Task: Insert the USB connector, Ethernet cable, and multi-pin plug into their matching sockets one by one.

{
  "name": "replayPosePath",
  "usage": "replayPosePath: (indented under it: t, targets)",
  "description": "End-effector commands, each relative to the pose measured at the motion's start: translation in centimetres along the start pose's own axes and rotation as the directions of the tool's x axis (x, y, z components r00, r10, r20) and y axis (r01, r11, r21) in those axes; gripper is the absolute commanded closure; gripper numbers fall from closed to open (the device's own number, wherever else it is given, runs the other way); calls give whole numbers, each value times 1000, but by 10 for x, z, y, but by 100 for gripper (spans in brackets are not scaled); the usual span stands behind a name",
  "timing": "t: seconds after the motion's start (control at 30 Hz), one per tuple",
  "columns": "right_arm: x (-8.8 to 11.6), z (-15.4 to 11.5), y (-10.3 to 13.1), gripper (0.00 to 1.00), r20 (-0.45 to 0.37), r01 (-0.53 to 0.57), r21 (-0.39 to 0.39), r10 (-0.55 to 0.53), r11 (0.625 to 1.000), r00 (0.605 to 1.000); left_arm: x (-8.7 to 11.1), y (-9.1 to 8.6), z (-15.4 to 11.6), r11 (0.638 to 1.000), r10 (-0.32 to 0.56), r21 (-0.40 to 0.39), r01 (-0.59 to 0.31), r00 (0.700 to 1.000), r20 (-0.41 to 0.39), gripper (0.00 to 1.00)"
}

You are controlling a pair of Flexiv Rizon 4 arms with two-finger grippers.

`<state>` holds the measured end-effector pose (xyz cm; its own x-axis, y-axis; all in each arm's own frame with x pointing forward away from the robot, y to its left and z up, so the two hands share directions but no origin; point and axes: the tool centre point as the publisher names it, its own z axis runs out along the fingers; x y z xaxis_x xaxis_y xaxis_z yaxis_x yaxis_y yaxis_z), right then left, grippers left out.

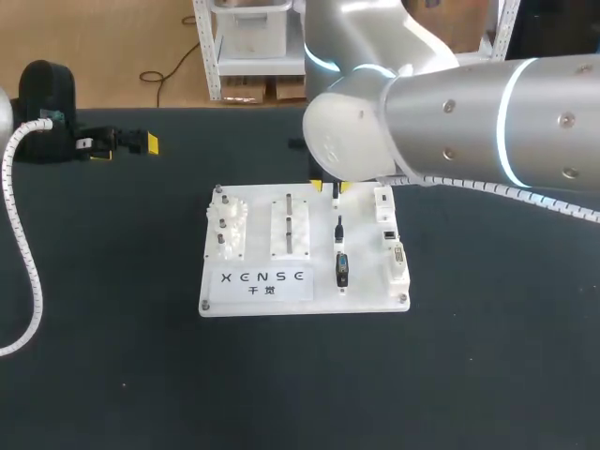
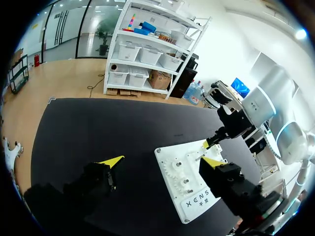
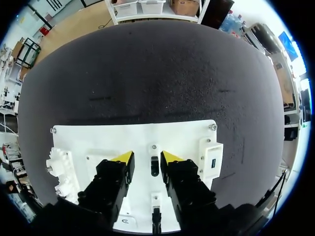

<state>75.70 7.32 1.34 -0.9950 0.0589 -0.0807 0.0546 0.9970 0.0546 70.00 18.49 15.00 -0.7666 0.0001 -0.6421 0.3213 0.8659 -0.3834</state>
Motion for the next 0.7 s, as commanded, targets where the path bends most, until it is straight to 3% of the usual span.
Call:
replayPosePath:
  t: [0.03,0.27,0.43,0.57,0.7]
  targets:
    - [4,-1,-3,68,9,-3,-7,3,1000,1000,0,0,0,1000,0,0,0,1000,0,0]
    - [4,0,-6,73,7,-8,-9,8,1000,1000,0,0,0,1000,0,0,0,1000,0,0]
    - [5,0,-7,84,6,-11,-10,11,1000,1000,0,0,0,1000,0,0,0,1000,0,0]
    - [5,0,-7,100,6,-13,-16,13,1000,1000,0,0,0,1000,0,0,0,1000,0,0]
    - [5,-1,-6,100,7,-12,-19,12,1000,1000,0,0,0,1000,0,0,0,1000,0,0]
